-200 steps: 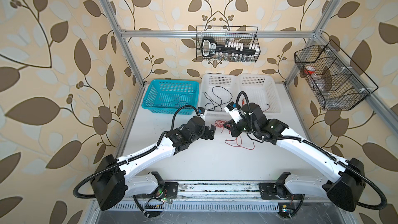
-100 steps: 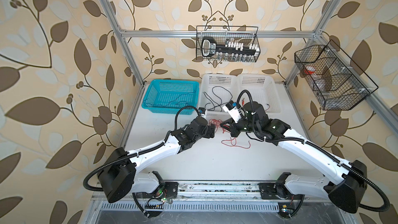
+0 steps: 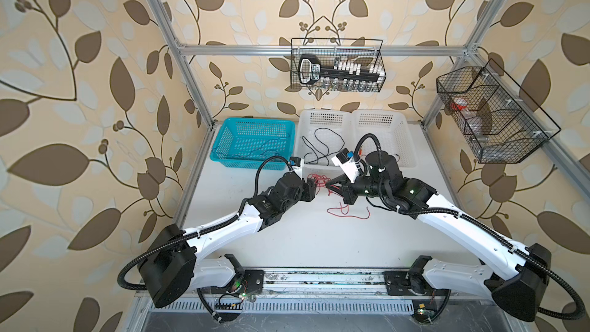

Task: Untangle the cables

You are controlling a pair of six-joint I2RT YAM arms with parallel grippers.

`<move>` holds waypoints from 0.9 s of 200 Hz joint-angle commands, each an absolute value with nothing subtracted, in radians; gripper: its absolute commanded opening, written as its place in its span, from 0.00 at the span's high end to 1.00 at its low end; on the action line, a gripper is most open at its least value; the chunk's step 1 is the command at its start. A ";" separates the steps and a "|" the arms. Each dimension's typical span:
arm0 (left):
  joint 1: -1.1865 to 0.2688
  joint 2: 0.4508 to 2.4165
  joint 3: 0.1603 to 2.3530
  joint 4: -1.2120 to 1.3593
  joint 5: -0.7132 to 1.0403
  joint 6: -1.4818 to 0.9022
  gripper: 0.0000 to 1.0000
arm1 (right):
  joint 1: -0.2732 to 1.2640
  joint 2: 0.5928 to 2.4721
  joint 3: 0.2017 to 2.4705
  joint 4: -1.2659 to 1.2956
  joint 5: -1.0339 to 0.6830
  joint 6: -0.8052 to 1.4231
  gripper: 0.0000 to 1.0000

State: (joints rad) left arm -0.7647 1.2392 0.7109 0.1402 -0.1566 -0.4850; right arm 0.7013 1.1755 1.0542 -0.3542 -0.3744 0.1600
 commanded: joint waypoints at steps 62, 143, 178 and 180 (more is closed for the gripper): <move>-0.758 1.233 0.694 0.153 -0.191 -0.491 1.00 | 0.709 1.111 1.053 -0.331 -0.265 0.171 1.00; -0.734 1.174 0.696 -0.095 -0.379 -0.519 1.00 | 0.563 1.009 0.945 -0.382 -0.011 0.243 1.00; -0.679 1.145 0.684 -0.193 -0.381 -0.551 1.00 | 0.367 0.894 0.818 -0.354 -0.024 0.311 1.00; -0.675 1.144 0.683 -0.196 -0.379 -0.552 1.00 | 0.357 0.889 0.811 -0.353 -0.023 0.312 1.00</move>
